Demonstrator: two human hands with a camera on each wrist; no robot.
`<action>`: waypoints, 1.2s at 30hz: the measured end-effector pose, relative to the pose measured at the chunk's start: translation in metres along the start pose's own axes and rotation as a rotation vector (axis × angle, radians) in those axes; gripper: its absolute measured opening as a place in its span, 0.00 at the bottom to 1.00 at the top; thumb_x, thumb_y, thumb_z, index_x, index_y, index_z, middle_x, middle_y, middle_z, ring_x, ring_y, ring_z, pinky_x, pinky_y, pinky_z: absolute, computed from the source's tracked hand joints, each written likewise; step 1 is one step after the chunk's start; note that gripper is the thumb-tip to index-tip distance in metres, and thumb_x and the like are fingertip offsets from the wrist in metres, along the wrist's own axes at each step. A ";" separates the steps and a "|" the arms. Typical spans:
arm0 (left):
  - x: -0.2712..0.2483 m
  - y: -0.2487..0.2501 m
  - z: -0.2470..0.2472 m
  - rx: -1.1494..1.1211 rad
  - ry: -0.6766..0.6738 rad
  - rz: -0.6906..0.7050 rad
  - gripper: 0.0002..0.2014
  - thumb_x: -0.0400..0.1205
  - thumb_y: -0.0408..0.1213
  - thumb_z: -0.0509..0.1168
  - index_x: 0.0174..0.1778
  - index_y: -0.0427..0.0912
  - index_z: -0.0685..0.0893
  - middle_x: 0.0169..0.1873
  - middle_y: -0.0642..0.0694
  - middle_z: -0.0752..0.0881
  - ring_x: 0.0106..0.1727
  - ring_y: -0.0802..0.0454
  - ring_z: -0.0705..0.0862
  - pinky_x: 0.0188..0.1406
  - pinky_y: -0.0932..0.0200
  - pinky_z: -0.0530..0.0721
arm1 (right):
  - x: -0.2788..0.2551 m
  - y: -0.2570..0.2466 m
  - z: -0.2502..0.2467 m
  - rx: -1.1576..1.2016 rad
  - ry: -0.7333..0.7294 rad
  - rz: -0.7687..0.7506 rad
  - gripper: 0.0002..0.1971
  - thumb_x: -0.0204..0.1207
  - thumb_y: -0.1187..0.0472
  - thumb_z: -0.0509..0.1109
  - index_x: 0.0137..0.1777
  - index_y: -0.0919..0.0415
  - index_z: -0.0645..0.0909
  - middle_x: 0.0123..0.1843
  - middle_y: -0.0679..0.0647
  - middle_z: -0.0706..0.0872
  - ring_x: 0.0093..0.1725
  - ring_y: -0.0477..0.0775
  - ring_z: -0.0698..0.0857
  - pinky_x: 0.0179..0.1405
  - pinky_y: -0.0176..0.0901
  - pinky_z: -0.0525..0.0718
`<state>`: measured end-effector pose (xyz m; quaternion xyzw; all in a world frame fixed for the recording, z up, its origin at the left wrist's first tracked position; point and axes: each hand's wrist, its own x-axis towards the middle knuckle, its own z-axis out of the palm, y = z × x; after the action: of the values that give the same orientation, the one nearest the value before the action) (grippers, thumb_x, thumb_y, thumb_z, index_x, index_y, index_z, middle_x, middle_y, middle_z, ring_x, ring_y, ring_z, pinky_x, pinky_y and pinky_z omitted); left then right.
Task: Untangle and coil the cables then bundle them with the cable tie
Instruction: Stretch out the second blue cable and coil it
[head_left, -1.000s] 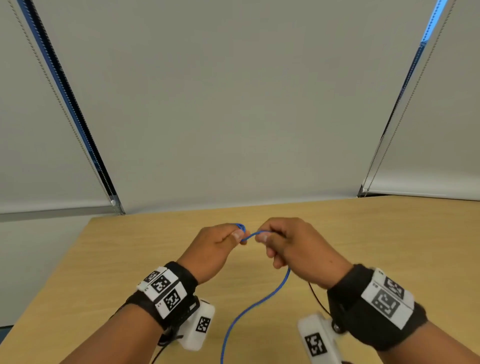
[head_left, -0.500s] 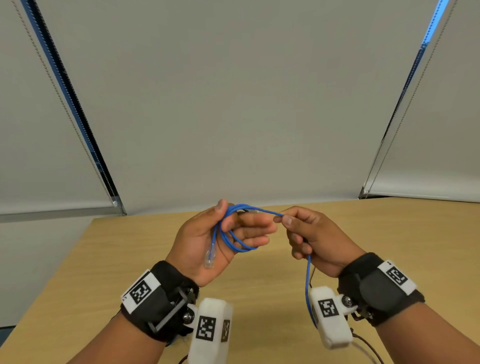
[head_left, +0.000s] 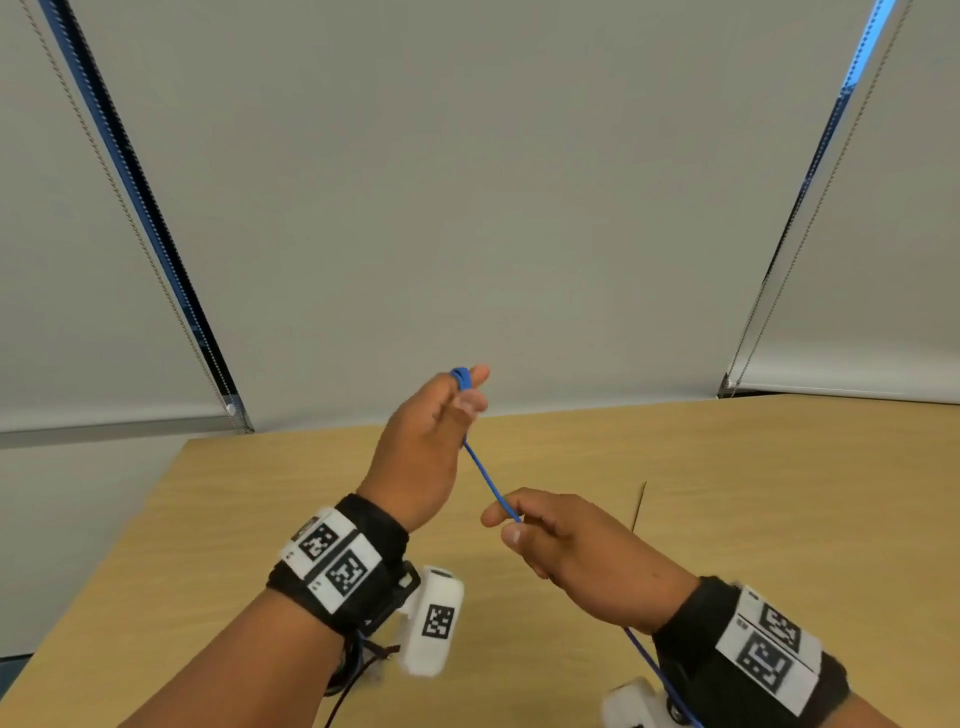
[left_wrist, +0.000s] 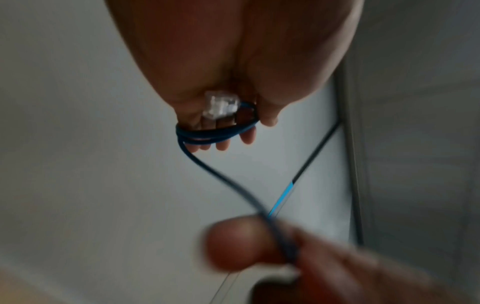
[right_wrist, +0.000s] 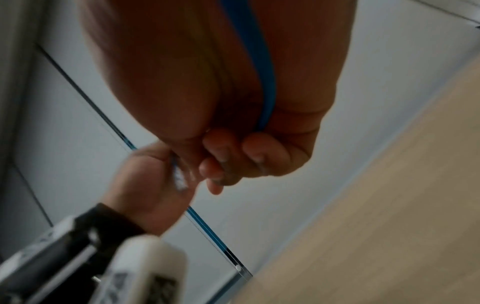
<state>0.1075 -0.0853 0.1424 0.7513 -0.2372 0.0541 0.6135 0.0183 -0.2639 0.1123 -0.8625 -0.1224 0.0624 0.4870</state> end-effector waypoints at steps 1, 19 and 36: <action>-0.002 -0.007 0.003 0.128 -0.044 -0.003 0.10 0.90 0.44 0.59 0.55 0.47 0.85 0.71 0.61 0.83 0.69 0.66 0.82 0.72 0.54 0.80 | -0.001 -0.005 -0.003 -0.046 0.014 -0.016 0.08 0.87 0.50 0.63 0.52 0.43 0.84 0.30 0.39 0.77 0.31 0.39 0.75 0.35 0.34 0.76; -0.028 -0.002 0.002 -0.784 -0.387 -0.398 0.18 0.84 0.46 0.61 0.29 0.43 0.74 0.16 0.48 0.69 0.27 0.44 0.80 0.48 0.42 0.88 | 0.023 -0.006 -0.058 0.000 0.253 -0.164 0.03 0.80 0.55 0.75 0.45 0.47 0.88 0.30 0.50 0.81 0.27 0.46 0.76 0.28 0.36 0.76; 0.011 -0.001 -0.019 -0.565 0.348 -0.051 0.14 0.91 0.38 0.56 0.47 0.46 0.87 0.69 0.41 0.86 0.71 0.49 0.85 0.74 0.48 0.78 | -0.007 0.025 0.006 -0.006 -0.074 -0.032 0.12 0.88 0.51 0.62 0.63 0.36 0.83 0.26 0.39 0.72 0.27 0.40 0.71 0.31 0.25 0.69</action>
<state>0.1216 -0.0705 0.1505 0.5368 -0.1157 0.0982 0.8300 0.0143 -0.2728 0.0881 -0.8589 -0.1544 0.0863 0.4806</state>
